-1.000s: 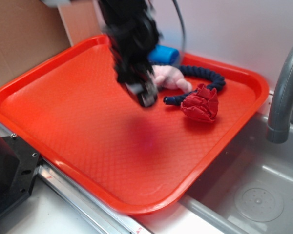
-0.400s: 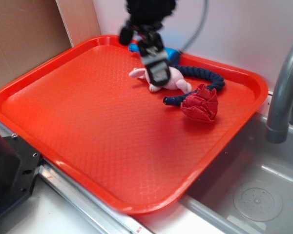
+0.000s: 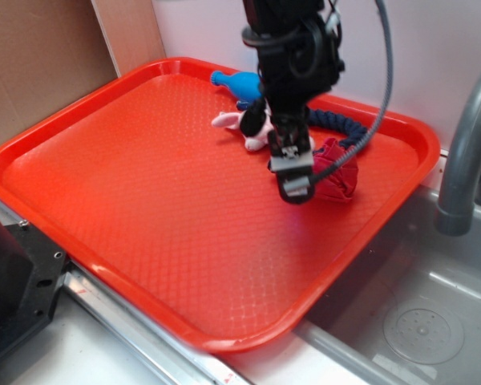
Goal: Grab the red paper.
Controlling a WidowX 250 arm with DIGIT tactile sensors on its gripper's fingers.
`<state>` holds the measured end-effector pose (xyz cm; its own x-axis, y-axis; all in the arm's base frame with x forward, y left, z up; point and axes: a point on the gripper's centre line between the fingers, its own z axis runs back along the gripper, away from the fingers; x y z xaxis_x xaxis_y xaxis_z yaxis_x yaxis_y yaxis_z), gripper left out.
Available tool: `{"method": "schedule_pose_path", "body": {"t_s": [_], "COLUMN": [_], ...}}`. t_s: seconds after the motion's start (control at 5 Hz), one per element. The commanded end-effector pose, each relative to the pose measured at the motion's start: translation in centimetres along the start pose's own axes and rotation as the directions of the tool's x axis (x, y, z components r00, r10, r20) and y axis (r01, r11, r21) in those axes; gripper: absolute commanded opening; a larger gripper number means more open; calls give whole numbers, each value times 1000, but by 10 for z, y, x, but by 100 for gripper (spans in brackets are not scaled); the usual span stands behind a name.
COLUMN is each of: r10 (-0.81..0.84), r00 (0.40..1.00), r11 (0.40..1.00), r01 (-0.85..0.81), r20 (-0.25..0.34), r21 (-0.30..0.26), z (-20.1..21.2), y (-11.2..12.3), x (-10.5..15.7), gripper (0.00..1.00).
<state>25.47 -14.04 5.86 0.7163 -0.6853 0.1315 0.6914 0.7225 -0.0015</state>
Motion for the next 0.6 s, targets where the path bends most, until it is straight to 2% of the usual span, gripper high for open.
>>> {"method": "schedule_pose_path", "body": {"t_s": [0.0, 0.2, 0.4], "r10": [70, 113, 156], "r00": [989, 987, 982], "r11": [995, 993, 988], "r01": [-78, -117, -156], "r20": [134, 116, 102], "r21": [58, 32, -10], "z": [-15, -28, -35], "y": [11, 20, 23], "x": [15, 19, 19], "gripper": [100, 100, 0]}}
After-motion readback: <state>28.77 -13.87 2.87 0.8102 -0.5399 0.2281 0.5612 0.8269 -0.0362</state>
